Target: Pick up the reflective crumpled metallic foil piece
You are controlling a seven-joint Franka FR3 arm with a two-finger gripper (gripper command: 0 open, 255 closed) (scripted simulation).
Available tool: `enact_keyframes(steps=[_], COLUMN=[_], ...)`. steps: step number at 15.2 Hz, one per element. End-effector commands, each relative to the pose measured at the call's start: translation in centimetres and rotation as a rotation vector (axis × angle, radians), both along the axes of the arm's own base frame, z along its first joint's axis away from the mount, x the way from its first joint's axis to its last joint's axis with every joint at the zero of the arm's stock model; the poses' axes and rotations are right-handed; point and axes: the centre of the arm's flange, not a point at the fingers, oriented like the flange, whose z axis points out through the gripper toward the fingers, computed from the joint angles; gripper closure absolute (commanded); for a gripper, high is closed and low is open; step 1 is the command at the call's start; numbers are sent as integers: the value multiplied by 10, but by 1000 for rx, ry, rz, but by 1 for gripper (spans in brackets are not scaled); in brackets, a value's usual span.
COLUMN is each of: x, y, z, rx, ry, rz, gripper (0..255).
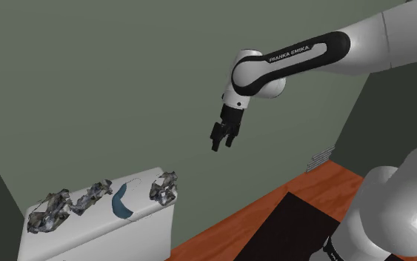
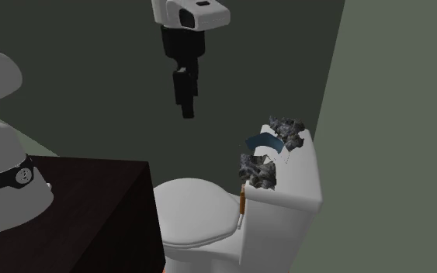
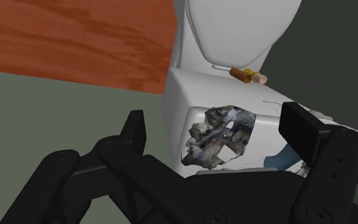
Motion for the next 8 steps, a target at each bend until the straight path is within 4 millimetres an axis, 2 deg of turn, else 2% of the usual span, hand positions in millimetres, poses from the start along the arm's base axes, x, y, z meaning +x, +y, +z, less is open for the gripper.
enact_keyframes(steps=[1, 8], x=[20, 82], y=[6, 20], z=[-19, -86], rx=[22, 95], ry=[2, 11], rz=[-12, -50], gripper=[0, 0])
